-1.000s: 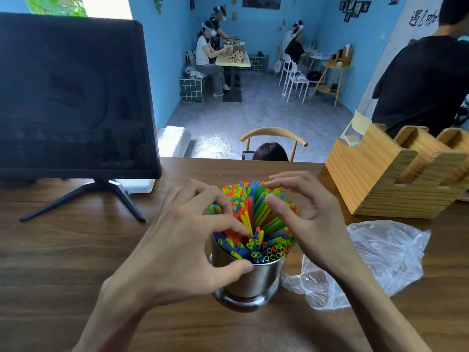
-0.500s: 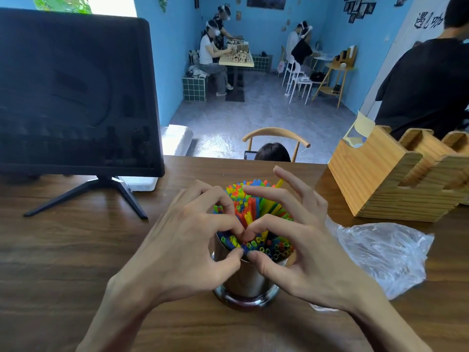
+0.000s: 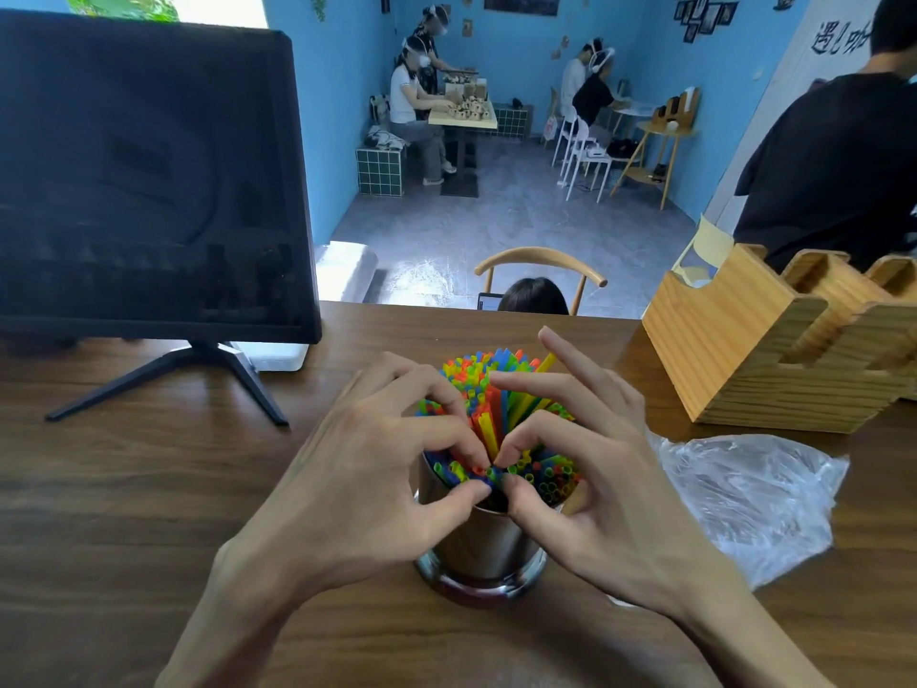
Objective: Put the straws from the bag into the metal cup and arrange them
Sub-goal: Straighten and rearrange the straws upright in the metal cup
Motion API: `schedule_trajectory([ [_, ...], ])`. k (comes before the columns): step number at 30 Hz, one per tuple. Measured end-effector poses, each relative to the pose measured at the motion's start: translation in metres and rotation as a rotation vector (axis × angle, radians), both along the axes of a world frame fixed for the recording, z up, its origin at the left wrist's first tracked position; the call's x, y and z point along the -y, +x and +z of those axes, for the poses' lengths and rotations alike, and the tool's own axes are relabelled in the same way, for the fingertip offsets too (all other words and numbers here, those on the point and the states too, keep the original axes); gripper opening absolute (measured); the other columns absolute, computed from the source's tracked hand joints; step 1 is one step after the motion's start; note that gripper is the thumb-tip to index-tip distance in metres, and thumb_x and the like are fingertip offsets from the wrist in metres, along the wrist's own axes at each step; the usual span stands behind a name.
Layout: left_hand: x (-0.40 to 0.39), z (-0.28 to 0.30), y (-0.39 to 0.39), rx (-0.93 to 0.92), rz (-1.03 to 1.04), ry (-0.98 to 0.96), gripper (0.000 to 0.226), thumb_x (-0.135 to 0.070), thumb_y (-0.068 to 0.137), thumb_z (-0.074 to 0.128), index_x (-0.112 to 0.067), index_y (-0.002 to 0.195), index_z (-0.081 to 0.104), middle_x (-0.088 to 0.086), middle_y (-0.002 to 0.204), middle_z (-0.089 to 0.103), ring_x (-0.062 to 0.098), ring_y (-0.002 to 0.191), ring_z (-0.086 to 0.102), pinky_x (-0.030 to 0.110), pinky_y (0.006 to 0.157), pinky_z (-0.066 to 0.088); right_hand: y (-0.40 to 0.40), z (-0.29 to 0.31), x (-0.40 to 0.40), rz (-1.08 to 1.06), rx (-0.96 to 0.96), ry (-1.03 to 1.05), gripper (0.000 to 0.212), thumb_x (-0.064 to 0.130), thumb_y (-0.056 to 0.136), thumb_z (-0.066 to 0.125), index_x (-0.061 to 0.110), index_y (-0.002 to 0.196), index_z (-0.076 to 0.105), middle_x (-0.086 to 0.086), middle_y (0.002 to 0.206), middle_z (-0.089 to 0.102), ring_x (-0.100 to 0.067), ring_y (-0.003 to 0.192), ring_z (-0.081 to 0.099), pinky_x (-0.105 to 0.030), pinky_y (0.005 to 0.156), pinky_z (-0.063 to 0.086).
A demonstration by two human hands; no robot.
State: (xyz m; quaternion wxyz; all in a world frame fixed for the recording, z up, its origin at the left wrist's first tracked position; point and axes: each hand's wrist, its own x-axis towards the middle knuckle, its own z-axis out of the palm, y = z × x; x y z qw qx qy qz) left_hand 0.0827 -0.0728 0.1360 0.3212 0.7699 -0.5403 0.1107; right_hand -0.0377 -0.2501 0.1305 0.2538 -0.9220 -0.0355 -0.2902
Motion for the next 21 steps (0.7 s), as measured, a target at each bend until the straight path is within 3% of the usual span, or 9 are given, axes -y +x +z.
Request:
schedule_trajectory([
  [6, -0.001, -0.003, 0.005, -0.051, -0.024, -0.077, 0.017, -0.053, 0.077, 0.075, -0.037, 0.082, 0.079, -0.022, 0.097, 0.062, 0.01, 0.102, 0.056, 0.025, 0.086, 0.046, -0.003, 0.001, -0.001, -0.019, 0.032, 0.109, 0.012, 0.024, 0.074, 0.079, 0.035, 0.076, 0.075, 0.025, 0.13, 0.063, -0.011, 0.151, 0.032, -0.055, 0.112, 0.029],
  [12, -0.002, 0.001, 0.0, -0.154, -0.024, -0.247, 0.016, -0.044, 0.083, 0.075, -0.035, 0.095, 0.081, -0.021, 0.097, 0.072, 0.016, 0.102, 0.063, 0.025, 0.086, 0.049, -0.002, 0.005, 0.003, -0.021, 0.106, 0.239, 0.011, 0.041, 0.085, 0.072, 0.039, 0.091, 0.08, 0.022, 0.127, 0.066, -0.015, 0.143, 0.044, -0.056, 0.109, 0.037],
  [14, 0.0, 0.005, -0.005, -0.231, -0.005, -0.339, 0.016, -0.038, 0.085, 0.074, -0.034, 0.1, 0.078, -0.017, 0.096, 0.074, 0.016, 0.097, 0.067, 0.024, 0.083, 0.051, -0.002, 0.012, 0.005, -0.003, 0.14, 0.261, 0.011, 0.036, 0.087, 0.074, 0.037, 0.097, 0.079, 0.019, 0.118, 0.069, -0.015, 0.128, 0.056, -0.046, 0.102, 0.044],
  [17, 0.009, 0.013, -0.015, -0.384, -0.013, -0.493, 0.016, -0.024, 0.086, 0.08, -0.03, 0.1, 0.076, -0.013, 0.091, 0.077, 0.011, 0.084, 0.071, 0.02, 0.077, 0.053, -0.001, 0.026, 0.002, 0.085, 0.185, 0.38, 0.016, 0.022, 0.09, 0.074, 0.03, 0.103, 0.075, 0.015, 0.1, 0.074, -0.011, 0.1, 0.07, -0.019, 0.086, 0.049],
  [21, 0.023, 0.029, -0.021, -0.351, -0.002, -0.599, 0.022, -0.022, 0.083, 0.08, -0.028, 0.105, 0.076, -0.016, 0.092, 0.078, 0.009, 0.083, 0.074, 0.019, 0.075, 0.055, 0.012, 0.042, -0.008, 0.104, 0.341, 0.563, 0.023, 0.016, 0.08, 0.082, 0.025, 0.098, 0.07, 0.006, 0.091, 0.078, -0.01, 0.087, 0.075, -0.021, 0.078, 0.055],
])
